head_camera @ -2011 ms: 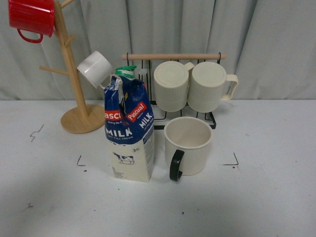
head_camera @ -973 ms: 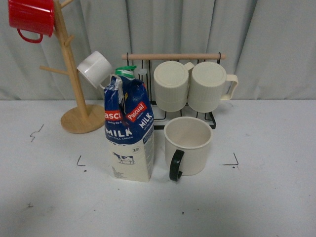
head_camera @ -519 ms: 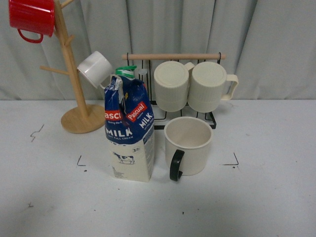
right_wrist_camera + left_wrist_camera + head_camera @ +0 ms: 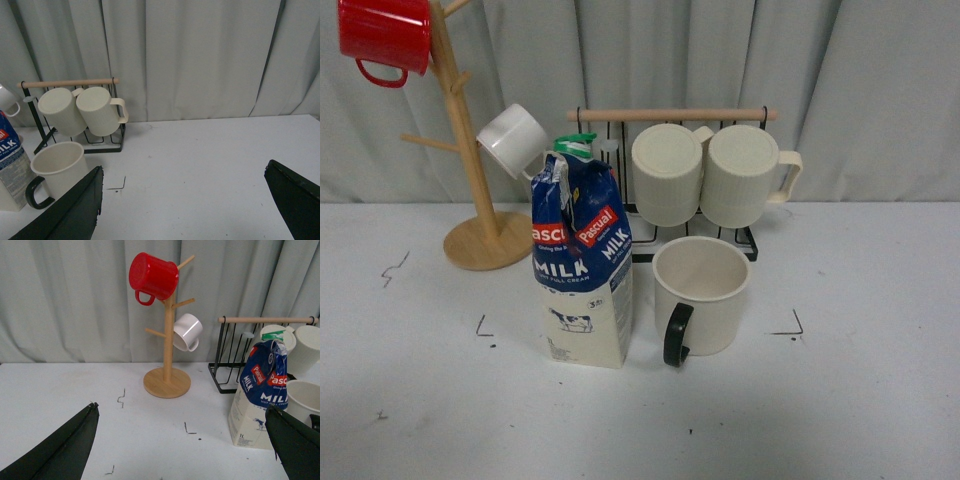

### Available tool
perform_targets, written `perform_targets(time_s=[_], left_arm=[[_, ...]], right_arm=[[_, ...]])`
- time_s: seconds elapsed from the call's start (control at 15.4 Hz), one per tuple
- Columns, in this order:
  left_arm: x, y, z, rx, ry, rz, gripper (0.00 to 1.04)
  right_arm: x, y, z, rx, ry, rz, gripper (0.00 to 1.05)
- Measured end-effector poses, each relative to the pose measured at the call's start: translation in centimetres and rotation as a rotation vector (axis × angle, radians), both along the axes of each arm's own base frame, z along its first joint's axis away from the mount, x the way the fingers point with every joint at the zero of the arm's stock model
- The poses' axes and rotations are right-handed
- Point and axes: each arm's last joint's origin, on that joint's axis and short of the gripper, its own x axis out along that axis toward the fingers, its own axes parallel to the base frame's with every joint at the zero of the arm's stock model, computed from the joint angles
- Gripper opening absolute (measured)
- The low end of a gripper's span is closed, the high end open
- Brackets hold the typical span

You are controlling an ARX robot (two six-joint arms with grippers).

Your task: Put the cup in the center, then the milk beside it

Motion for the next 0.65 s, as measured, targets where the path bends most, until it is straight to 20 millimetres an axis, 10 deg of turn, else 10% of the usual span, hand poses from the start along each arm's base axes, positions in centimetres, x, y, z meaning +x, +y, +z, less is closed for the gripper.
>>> perform_targets(time_s=[0.65], left_arm=[[0.0,0.0,0.0,0.0,0.0,0.0,0.98]], right_arm=[[0.0,0.0,-0.01,0.0,0.0,0.0,0.98]])
